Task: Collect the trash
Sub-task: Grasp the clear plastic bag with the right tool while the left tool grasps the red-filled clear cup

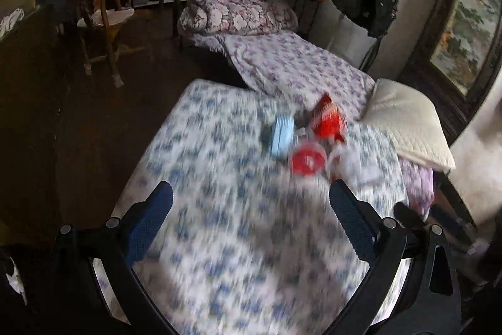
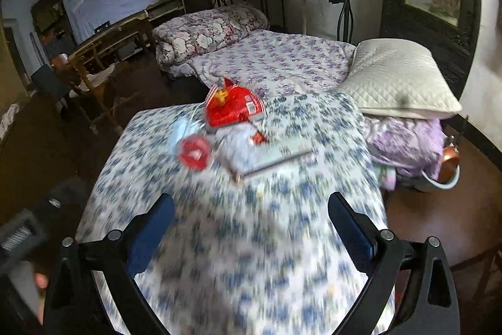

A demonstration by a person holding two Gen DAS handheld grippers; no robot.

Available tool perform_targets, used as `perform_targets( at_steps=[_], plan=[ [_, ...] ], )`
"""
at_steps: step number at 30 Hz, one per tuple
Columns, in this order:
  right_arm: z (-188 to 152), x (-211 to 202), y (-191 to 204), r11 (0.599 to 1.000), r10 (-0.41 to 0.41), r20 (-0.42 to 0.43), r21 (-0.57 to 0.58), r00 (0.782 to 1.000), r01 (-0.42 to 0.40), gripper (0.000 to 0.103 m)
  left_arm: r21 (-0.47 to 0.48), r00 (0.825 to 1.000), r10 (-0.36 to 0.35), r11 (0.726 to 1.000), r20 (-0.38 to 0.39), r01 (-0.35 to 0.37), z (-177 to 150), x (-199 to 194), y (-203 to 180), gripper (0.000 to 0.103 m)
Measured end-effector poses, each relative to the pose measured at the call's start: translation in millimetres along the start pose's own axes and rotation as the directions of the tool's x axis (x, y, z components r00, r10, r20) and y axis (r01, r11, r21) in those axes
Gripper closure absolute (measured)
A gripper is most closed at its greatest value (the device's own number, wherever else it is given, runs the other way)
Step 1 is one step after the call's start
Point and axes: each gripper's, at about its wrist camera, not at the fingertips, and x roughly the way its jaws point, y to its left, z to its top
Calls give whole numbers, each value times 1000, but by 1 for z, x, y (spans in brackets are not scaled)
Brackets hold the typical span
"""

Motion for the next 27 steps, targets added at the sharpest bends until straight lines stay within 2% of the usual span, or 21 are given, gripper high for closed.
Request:
perform_targets(
  at_steps=[4,7,10,11,13,14,15,17,20,23,27],
  plan=[
    [21,48,0,1000,11,-48,-4,999,-11,7,-23,1000,8,1000,7,-8,26,31,-4,7],
    [23,63,5,999,6,-59,-38,998,-8,7,-1,1000,27,1000,12,-27,19,50,1,7],
    [21,80,14,994,-27,-47,-103,999,22,7,-14,997,16,1000,-69,-17,18,69,10,7],
    [21,85,17,993,-27,-49,-114,998,22,8,-25,998,11,1000,-68,-13,19,69,12,7],
    [20,96,21,992,-15,-49,-129,999,8,17,-42,999,4,999,-46,-6,21,65,16,7],
    [21,101,21,991,-9,-56,-132,998,2,29,-47,999,7,999,-33,-8,22,64,17,7],
    [20,109,21,991,2,-89,-132,996,-14,54,-50,1000,7,999,-25,-8,21,62,18,7],
    [20,112,20,993,24,-115,-116,993,-38,87,-47,1000,-3,999,-22,2,20,63,16,7],
    [17,80,14,995,62,-110,-74,992,-70,88,-12,999,9,1000,-38,-9,17,71,10,7],
    [6,35,-4,999,51,-60,3,997,-51,87,13,999,-5,1000,-52,6,13,75,0,7],
    [-5,15,-24,995,71,-33,67,997,-68,87,61,998,-15,998,-54,19,10,82,-25,7]
  ],
)
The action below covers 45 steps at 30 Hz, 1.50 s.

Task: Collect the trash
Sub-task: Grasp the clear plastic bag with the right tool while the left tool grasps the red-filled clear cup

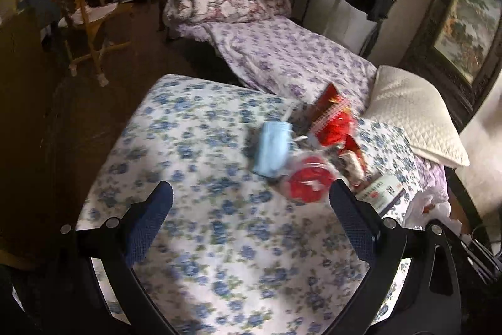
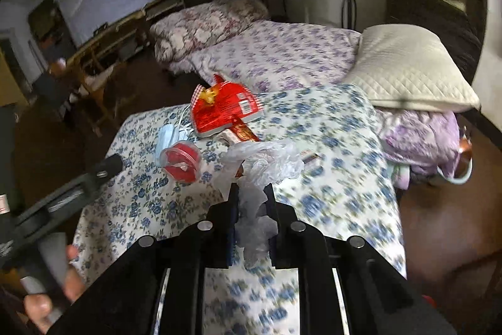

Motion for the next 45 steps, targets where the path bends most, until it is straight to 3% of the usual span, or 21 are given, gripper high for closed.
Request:
perform_targets(
  at_steps=[9,14,18,21,22,23,24,30,37,45],
  plan=[
    [0,4,-13,996,83,-36,25,996,-83,84,72,999,-3,997,-34,6,1,39,-43,7],
    [0,6,-20,996,82,-35,50,996,-80,84,18,995,-11,1000,-104,13,5,76,-42,7],
    [-1,12,-23,996,65,-48,57,997,-62,84,-13,993,0,1000,-115,-2,5,93,-37,8],
    [-1,14,-24,997,56,-51,57,997,-53,84,-13,994,1,1000,-113,-3,5,98,-34,26],
    [-1,14,-23,997,55,-49,54,997,-52,84,-15,994,3,1000,-108,-5,5,98,-32,36],
    [-1,14,-23,997,54,-48,51,997,-51,84,-11,995,6,1000,-101,-7,4,96,-30,55],
    [-1,14,-22,998,49,-44,44,998,-47,84,-6,994,5,1000,-110,-5,4,96,-29,55],
    [-6,20,-13,999,37,-51,9,998,-36,84,-56,995,-62,997,-72,58,6,68,-19,57],
    [-8,16,-8,998,67,-48,4,997,-67,84,-31,991,-108,994,-74,106,-20,14,-12,57],
    [-7,-2,-8,996,85,-9,10,996,-85,84,19,987,-158,987,-15,159,-42,-48,-21,57]
  ],
)
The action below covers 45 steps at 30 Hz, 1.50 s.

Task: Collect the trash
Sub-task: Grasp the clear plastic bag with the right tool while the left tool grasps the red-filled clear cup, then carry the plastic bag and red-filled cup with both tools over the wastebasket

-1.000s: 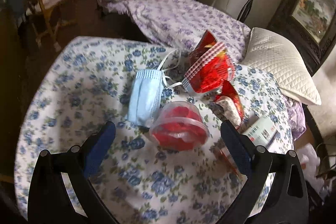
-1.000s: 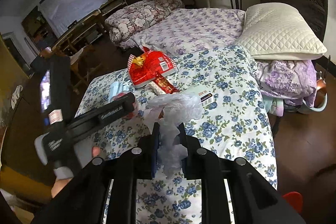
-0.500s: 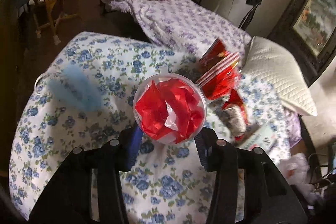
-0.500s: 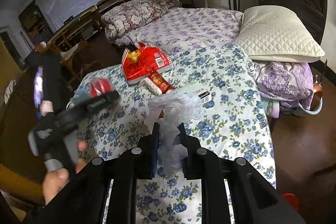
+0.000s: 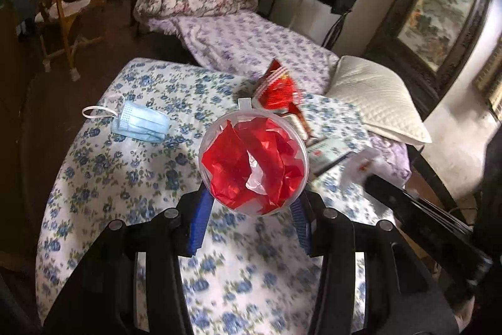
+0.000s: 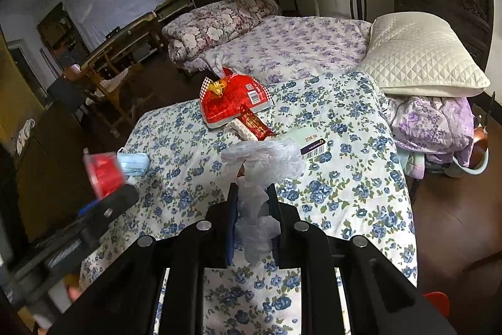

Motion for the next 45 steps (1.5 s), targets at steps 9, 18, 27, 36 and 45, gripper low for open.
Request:
perform_targets(
  at_steps=[9,18,27,36,45],
  plan=[
    [1,-20,0,1000,0,48,1,999,0,84,-3,1000,-12,1000,-12,12,-30,-32,-1,57],
    [-13,-43,16,1000,29,87,-8,996,-28,84,40,999,-36,999,8,36,-55,-71,-15,57],
    [-61,-123,-14,999,-38,182,-18,983,42,84,142,991,-131,982,14,128,-71,-102,-59,57],
    [-135,-226,-146,936,-351,161,72,922,344,84,318,944,-322,890,-66,326,-110,-109,-179,57],
    [-213,-271,-237,882,-452,55,175,891,437,84,448,871,-446,748,-207,489,-177,-99,-302,57]
  ],
)
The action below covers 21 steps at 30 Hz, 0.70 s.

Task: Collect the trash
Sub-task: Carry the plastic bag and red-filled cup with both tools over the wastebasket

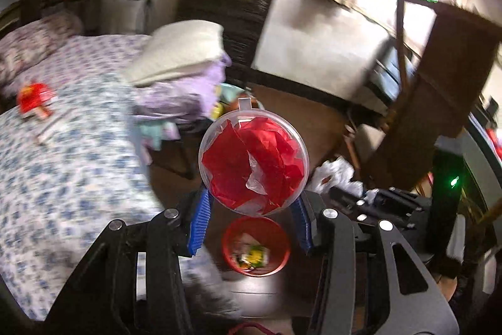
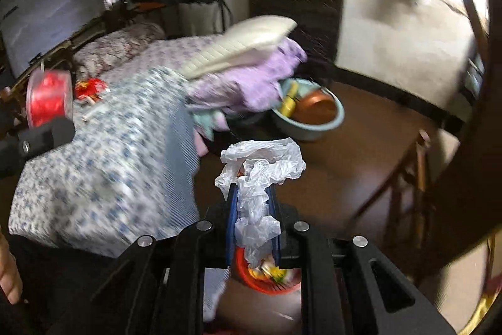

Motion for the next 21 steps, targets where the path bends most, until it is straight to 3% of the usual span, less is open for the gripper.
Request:
perform_targets(
  at_steps=[3,9,17,21],
  plan=[
    [-24,18,-29,998,-15,-53,60,998,18,84,42,998,-33,999,-46,35,-6,29,-31,57],
    [-66,73,-60,989,1,-146,149,989,21,84,53,989,-63,996,-134,70,-26,85,-58,57],
    [-127,163,-84,963,110,-301,267,947,-27,84,35,965,-20,999,-260,30,-55,146,-52,57],
    [-142,204,-85,952,155,-332,303,930,-50,82,27,952,-6,1000,-307,16,-65,165,-43,57]
  ],
)
